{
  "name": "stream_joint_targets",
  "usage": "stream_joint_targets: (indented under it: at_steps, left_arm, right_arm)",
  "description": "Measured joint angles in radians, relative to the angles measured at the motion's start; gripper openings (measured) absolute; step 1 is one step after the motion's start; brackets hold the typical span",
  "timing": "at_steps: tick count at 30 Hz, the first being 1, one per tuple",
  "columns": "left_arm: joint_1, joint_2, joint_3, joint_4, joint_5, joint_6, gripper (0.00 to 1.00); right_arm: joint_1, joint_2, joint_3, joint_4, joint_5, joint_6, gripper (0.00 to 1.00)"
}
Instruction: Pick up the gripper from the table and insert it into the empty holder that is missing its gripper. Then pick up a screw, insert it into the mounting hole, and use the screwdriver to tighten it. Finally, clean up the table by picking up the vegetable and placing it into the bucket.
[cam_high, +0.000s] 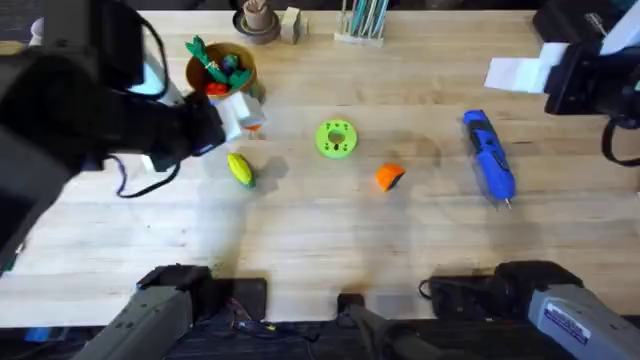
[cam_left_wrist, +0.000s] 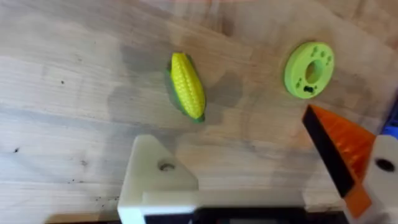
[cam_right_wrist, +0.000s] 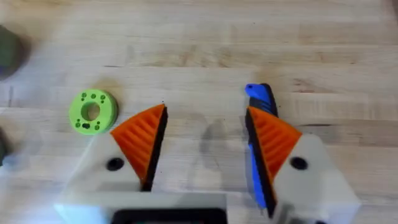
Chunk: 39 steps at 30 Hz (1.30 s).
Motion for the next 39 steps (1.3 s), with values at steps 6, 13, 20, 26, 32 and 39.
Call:
stream_joint_targets:
  at_steps: [6,13,20,26,32,39]
  left_arm:
    - [0.0,-0.198,0.063,-0.008,0.008,0.024,0.994]
    - [0.0,-0.363,0.083,-0.011,0.026,0.064,0.871]
    - [0.0,-0.433,0.084,0.076,0.029,0.081,0.012]
    - [0.0,-0.451,0.086,0.166,0.029,0.086,0.457]
    - [0.0,-0.451,0.086,0.177,0.029,0.086,0.993]
    - [0.0,-0.451,0.086,0.172,0.029,0.086,0.995]
  right_arm:
    - [0.0,-0.006,0.0,0.001,0.0,-0.002,0.836]
    - [0.0,-0.095,0.0,0.0,0.0,-0.024,0.838]
    - [0.0,-0.152,0.0,0.0,0.0,-0.025,0.838]
    - [0.0,-0.153,0.0,-0.002,0.0,-0.028,0.838]
    - [0.0,-0.152,0.0,-0.003,0.0,-0.028,0.838]
    - [0.0,-0.152,0.0,-0.003,0.0,-0.028,0.838]
